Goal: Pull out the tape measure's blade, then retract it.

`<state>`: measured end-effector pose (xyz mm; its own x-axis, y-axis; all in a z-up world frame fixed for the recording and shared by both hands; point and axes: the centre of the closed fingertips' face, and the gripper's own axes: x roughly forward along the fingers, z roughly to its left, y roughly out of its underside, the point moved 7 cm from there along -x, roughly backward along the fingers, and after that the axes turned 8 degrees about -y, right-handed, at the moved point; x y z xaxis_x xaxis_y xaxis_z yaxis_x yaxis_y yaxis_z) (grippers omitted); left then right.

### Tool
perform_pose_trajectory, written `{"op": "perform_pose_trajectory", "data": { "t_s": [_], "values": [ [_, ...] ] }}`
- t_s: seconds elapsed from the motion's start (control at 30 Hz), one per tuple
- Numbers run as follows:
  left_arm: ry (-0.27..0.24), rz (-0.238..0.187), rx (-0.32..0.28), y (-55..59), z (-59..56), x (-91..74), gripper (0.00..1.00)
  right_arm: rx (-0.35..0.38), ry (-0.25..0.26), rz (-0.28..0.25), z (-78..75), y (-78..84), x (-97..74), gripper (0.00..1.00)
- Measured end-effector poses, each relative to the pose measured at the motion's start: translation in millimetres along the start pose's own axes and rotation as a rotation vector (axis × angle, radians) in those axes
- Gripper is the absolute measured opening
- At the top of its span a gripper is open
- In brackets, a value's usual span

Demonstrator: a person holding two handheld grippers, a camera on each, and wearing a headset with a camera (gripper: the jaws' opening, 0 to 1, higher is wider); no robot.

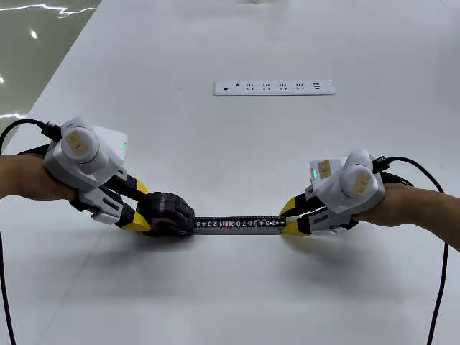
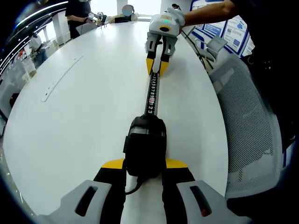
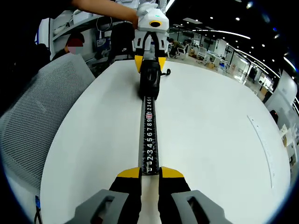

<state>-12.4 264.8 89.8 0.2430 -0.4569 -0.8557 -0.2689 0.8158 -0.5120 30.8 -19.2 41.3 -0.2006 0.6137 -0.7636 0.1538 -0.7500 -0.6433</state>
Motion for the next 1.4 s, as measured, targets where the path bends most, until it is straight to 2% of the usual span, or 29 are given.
{"op": "perform_pose_trajectory", "data": {
  "t_s": [1.0, 1.4],
  "values": [
    [0.002, 0.007, -0.006, -0.7, 0.3, 0.4, 0.23, 0.036, 0.031, 0.046, 11.3, 33.4, -32.2, 0.09],
    [0.001, 0.015, -0.005, -0.3, 1.3, 1.1, 0.23, 0.042, 0.04, 0.063, 10.9, 47.3, -42.8, 0.09]
  ]
}}
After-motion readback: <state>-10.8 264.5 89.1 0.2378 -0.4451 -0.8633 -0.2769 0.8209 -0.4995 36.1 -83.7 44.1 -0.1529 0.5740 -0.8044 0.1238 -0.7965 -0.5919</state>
